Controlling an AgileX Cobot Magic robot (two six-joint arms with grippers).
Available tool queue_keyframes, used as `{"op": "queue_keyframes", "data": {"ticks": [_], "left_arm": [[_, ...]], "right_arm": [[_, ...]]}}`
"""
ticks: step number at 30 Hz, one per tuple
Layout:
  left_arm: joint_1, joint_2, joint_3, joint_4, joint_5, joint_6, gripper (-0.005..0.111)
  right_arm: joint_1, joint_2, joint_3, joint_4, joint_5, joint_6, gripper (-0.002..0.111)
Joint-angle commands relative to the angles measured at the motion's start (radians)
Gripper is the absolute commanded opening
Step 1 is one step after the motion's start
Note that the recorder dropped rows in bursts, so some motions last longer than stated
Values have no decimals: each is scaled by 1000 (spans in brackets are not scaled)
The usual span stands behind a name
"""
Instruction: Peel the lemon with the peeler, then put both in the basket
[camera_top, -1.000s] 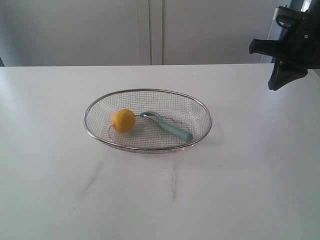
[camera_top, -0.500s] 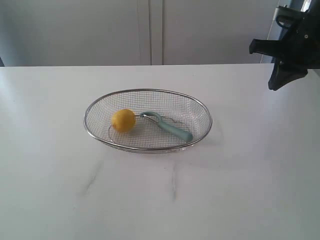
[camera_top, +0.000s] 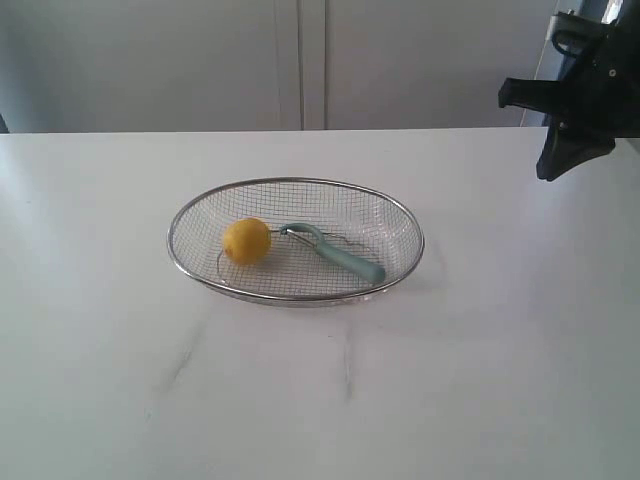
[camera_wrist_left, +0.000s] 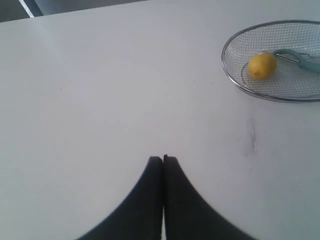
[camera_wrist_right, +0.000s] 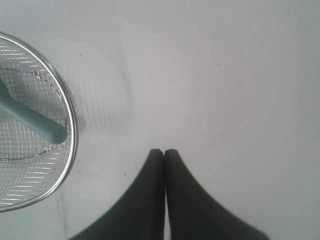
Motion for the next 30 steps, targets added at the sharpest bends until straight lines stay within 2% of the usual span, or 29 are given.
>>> {"op": "queue_keyframes", "data": {"ticks": [1, 17, 24, 30], "left_arm": [[1, -42, 3, 15, 51, -7, 0], [3, -56, 3, 36, 46, -3, 0], [103, -56, 5, 36, 31, -3, 0], [157, -56, 78, 41, -158, -3, 0]], "right_arm": [[-6, -13, -3, 3, 0, -6, 0], [-6, -13, -3, 3, 0, -6, 0], [-6, -13, -3, 4, 0, -6, 0], [-6, -13, -3, 4, 0, -6, 0]]}}
